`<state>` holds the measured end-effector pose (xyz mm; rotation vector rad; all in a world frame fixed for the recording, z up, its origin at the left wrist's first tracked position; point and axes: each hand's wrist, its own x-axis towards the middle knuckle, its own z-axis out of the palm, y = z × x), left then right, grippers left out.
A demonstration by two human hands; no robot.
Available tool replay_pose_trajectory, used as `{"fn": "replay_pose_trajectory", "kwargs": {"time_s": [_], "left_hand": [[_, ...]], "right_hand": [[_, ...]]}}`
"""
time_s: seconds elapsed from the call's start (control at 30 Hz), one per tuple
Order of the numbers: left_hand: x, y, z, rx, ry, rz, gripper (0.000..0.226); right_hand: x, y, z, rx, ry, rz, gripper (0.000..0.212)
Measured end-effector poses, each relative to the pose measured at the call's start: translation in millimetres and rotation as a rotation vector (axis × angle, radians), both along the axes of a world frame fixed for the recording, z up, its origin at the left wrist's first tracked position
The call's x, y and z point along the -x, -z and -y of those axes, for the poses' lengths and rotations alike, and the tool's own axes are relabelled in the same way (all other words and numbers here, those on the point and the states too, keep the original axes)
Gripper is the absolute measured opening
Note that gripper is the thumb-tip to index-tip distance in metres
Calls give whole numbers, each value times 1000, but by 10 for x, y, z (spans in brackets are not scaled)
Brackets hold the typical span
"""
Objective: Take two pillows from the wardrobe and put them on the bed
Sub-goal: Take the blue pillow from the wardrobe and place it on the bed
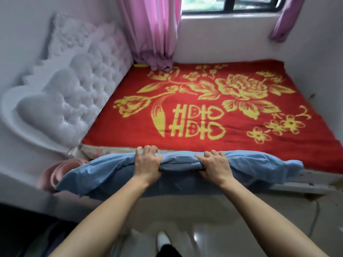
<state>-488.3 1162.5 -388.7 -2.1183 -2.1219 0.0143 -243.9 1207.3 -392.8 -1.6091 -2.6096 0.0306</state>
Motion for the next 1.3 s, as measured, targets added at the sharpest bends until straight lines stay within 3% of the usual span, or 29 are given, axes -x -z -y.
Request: {"fn": "replay_pose_trajectory", "kwargs": {"time_s": [0.17, 0.53, 0.9, 1.1, 1.3], "left_hand": [[372, -109, -865, 30, 79, 99, 24], [1162, -146, -2413, 33, 43, 91, 23], [2013, -410, -3598, 12, -268, -11, 17], [2386, -430, -3883, -67, -401, 4, 35], [2915, -279, -4284, -87, -496, 103, 32]], "right_hand": [[307, -253, -782, -45, 42, 34, 46], [1088, -258, -2482, -27, -30, 30, 50], [2275, -241, -4472, 12, -342, -96, 56], [2875, -247, -5014, -44, -466, -165, 38], [3494, -177, -5461, -46, -506, -254, 42]]}}
